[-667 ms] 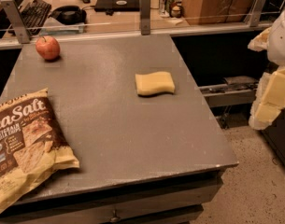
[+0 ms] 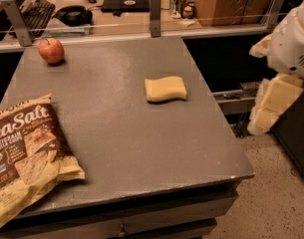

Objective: Pick sponge

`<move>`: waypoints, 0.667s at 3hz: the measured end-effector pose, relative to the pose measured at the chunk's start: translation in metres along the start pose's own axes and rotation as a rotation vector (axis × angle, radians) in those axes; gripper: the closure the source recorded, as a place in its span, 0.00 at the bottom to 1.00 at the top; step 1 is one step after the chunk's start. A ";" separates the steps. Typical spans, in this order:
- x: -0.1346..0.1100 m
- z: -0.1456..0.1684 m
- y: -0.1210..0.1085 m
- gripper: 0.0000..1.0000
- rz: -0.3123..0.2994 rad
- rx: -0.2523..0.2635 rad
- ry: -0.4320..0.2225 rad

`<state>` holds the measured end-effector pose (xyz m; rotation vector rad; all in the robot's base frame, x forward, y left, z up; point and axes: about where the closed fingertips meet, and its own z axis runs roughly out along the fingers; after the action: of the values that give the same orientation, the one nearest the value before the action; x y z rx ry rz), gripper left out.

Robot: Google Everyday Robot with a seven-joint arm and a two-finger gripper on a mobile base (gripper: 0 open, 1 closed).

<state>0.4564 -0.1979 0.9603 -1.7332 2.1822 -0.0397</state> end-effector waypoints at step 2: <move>-0.069 0.122 -0.041 0.00 -0.063 -0.062 -0.182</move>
Offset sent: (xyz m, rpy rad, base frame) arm 0.1465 0.1231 -0.1408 0.2674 -0.0130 0.1778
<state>0.5434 -0.1187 0.8730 -1.7646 2.0179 0.1657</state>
